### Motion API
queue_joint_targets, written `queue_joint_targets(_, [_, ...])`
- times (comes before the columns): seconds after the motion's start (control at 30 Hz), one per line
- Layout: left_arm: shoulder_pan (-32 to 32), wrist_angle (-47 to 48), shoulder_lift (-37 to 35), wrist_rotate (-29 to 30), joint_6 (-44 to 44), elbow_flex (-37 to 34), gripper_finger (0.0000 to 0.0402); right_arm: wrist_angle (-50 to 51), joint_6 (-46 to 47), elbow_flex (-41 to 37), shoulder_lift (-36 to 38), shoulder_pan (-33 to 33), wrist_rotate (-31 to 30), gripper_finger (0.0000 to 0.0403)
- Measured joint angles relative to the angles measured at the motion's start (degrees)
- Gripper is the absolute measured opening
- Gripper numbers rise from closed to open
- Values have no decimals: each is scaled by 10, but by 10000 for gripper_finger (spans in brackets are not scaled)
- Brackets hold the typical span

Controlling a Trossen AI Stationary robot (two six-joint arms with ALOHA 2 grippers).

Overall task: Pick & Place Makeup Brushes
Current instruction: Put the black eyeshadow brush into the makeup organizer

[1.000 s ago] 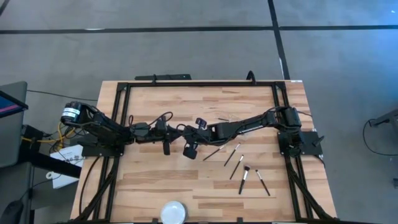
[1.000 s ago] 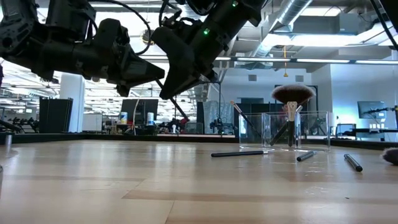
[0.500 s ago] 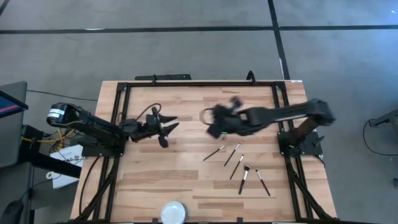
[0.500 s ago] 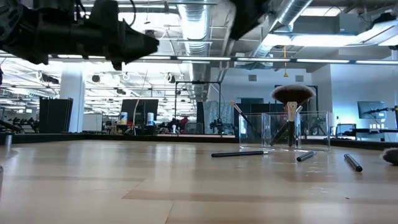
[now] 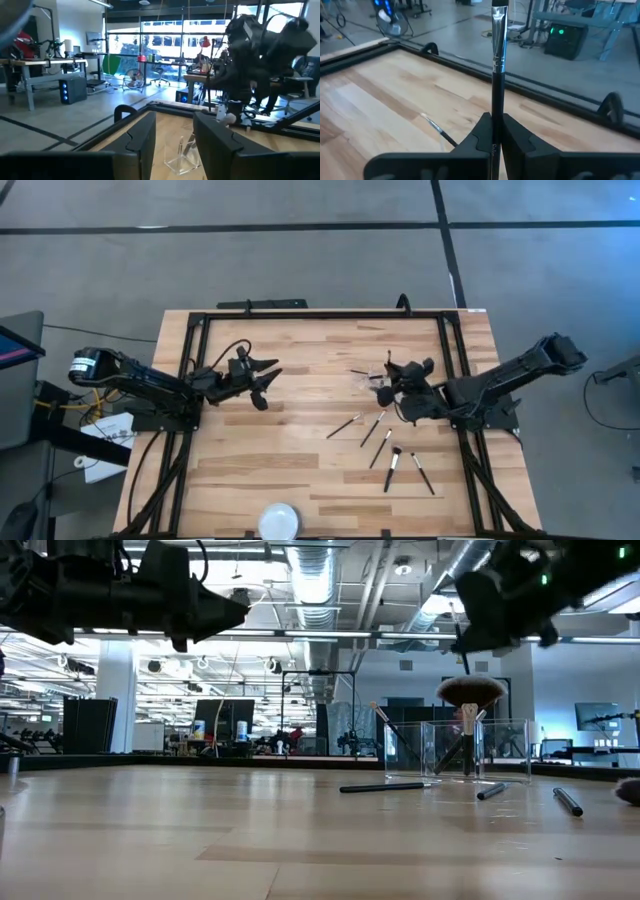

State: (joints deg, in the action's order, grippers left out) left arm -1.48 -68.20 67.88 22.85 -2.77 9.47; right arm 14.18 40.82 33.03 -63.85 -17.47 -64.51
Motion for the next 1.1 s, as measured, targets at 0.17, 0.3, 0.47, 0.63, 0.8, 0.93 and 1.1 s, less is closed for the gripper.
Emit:
queue_joint_targets(0.17, [0, 2, 2, -2, 1, 0, 127, -40, -17, -47, 5, 4, 1, 7])
queue_joint_targets(0.3, [0, 4, 2, -2, 2, 0, 127, -5, 7, -47, 33, 2, 33, 7])
queue_joint_targets(0.47, [0, 4, 2, -2, 2, 0, 127, 88, 87, -47, 65, 2, 78, 7])
queue_joint_targets(0.63, [0, 4, 2, -2, 2, 0, 127, 119, 164, -66, 37, 2, 81, 7])
queue_joint_targets(0.8, [0, 4, 2, -2, 1, 0, 127, 91, 166, -73, -21, 2, 73, 11])
queue_joint_targets(0.93, [0, 4, 2, -2, 1, 1, 127, 68, 162, -72, -55, 2, 82, 40])
queue_joint_targets(1.1, [0, 6, 2, -2, 5, 1, 127, 69, 162, -74, -67, 10, 147, 76])
